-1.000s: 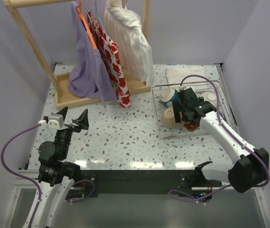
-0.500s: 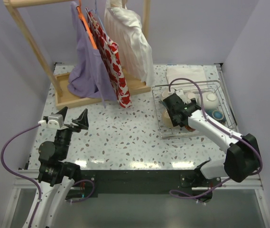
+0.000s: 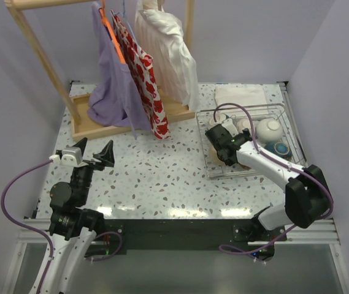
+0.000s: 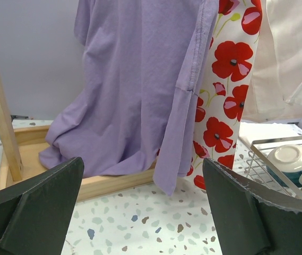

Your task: Unload the bowls from the dish rack

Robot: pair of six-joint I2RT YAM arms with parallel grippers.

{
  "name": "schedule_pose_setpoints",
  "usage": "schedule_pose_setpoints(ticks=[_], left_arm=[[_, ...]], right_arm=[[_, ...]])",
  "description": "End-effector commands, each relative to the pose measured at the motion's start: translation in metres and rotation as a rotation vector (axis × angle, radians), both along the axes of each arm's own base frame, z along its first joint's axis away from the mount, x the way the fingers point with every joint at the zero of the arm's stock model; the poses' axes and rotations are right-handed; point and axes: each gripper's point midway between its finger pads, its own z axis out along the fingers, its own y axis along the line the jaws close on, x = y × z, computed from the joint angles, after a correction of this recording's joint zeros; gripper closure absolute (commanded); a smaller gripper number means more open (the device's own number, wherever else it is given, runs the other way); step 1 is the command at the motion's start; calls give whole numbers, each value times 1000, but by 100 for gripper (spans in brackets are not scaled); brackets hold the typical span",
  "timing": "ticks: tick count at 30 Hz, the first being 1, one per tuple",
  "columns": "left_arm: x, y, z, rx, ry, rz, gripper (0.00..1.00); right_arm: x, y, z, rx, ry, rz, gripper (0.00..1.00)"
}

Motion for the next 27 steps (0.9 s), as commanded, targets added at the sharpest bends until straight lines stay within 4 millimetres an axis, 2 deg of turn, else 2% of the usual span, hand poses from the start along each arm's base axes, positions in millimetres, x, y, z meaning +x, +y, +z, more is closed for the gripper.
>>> schedule_pose_setpoints(ticks=[1,3,11,17,18,21,24,27], left_arm=[[1,1,8,0,-35,12,0],[1,1,7,-1,-33,11,0],[2,1,7,1,-30,12,0],[3,-2,7,4,-27,-5,0],[3,-3,6,6,-24,-11,0],[5,-10,5,14,-25,-43,0],[9,-20,2,24,-6,-92,0],[15,-35,-3,20,39,-166,0]], right_arm=[[9,3,5,4,-60,-27,15],[9,4,4,6,-54,-25,16],[10,9,0,37,-55,-30,36],[8,5,11,37,-89,-40,65],[7,4,13,37,-94,-38,76],[7,4,24,51,-122,-39,90],[8,2,31,56,-140,-36,100],[8,1,38,53,-152,-29,100]])
